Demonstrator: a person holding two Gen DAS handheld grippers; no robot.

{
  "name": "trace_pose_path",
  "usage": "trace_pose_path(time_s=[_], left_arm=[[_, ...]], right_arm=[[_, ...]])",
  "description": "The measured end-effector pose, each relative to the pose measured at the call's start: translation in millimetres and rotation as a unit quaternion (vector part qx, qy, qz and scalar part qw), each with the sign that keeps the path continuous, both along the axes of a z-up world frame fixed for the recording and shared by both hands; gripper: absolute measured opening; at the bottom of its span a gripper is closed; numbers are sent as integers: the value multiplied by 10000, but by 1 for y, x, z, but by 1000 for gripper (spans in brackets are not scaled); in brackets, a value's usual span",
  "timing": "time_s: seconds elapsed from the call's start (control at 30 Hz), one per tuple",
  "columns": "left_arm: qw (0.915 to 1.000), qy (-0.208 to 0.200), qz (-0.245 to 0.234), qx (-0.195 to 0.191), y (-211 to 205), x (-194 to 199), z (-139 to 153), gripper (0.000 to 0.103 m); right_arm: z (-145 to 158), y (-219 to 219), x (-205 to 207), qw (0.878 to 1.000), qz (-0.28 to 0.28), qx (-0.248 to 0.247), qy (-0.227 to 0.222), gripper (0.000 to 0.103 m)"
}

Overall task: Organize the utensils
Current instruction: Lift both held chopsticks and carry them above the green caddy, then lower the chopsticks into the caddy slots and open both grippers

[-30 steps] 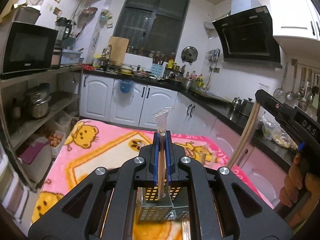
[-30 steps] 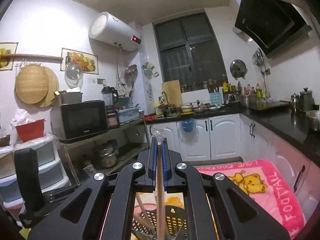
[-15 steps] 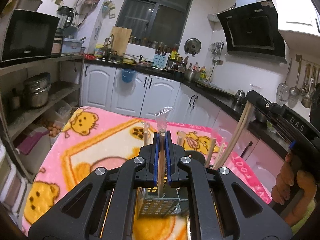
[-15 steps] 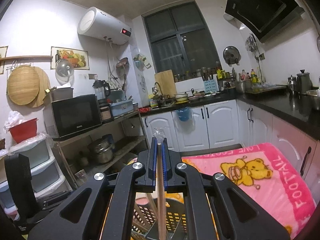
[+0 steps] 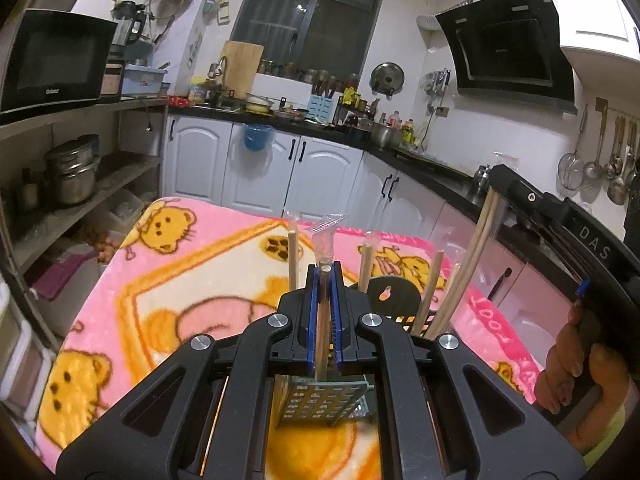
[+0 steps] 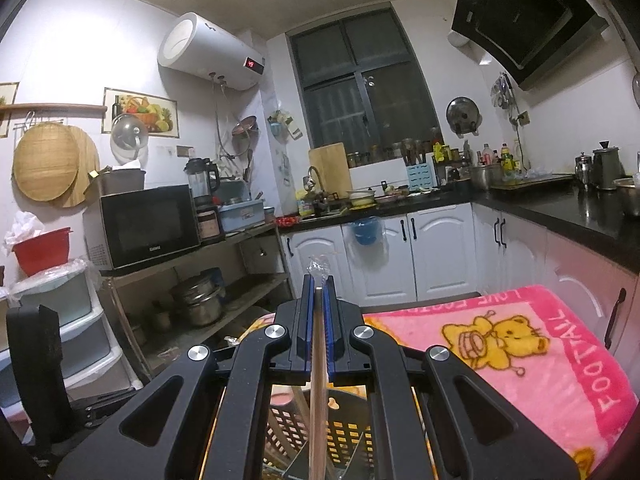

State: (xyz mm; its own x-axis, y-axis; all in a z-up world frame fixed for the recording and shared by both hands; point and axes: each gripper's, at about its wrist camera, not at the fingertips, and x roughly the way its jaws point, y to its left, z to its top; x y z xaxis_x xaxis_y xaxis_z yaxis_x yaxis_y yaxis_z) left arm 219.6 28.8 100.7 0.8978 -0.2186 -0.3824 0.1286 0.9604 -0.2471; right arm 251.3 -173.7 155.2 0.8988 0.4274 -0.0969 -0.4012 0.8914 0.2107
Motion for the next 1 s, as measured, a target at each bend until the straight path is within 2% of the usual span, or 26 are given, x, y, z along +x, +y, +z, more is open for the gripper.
trace_pose_path(time_s=[0.53, 0.7, 0.9, 1.0], left_arm=[[9999, 154, -16, -14, 1, 4, -11, 3], [9998, 213, 14, -16, 2, 6, -14, 3], [9996, 285, 66, -25, 2, 4, -15, 3], [9995, 305, 66, -20, 2, 1, -15, 9]], right_arm=[[12, -4, 20, 9995, -87, 287, -115, 5], [-2, 0, 26, 9998, -163, 74, 9, 5], [-21, -6, 27, 9994, -174, 51, 310, 5], [-27, -9, 22, 9991, -134, 43, 412, 5]])
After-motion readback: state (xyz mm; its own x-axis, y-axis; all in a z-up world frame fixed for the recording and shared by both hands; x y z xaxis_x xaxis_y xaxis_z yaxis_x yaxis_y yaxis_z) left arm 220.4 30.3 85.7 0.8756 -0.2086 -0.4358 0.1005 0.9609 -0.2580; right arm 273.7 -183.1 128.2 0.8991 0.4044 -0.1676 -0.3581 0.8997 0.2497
